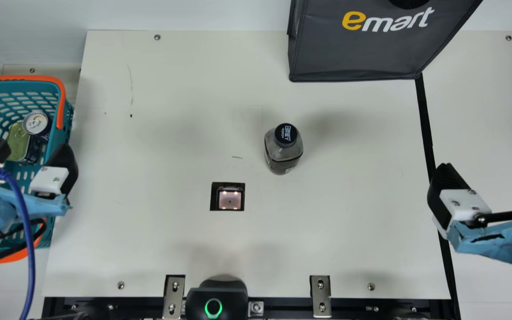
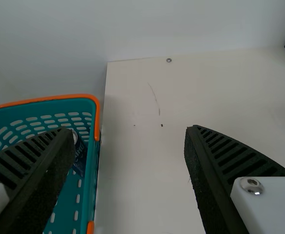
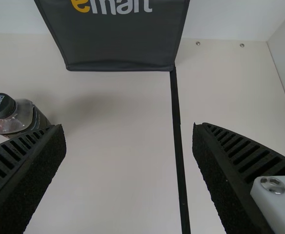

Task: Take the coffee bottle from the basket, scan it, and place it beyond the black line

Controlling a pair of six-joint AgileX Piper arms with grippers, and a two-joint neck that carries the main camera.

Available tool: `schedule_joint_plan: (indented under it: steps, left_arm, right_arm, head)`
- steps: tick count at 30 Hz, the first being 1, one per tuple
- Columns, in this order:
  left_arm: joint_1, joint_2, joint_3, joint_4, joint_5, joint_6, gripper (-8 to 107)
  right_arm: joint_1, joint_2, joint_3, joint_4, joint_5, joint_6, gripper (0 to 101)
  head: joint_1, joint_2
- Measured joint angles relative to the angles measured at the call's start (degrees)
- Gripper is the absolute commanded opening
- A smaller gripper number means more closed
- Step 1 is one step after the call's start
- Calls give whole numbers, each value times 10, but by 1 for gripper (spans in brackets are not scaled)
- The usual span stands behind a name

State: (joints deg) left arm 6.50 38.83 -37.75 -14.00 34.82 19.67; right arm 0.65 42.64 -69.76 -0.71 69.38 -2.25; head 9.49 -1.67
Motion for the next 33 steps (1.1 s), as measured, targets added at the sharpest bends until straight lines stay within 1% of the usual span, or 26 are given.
schedule_joint_plan:
  steps: [12, 33]
  left_arm:
    - [5, -15, -1, 1, 15, 1, 90]
    - [5, -15, -1, 2, 15, 1, 90]
  right_arm:
    - [0, 0, 0, 0, 0, 0, 91]
    - [0, 0, 0, 0, 0, 0, 91]
  head:
    - [0, 0]
    - [-1, 0]
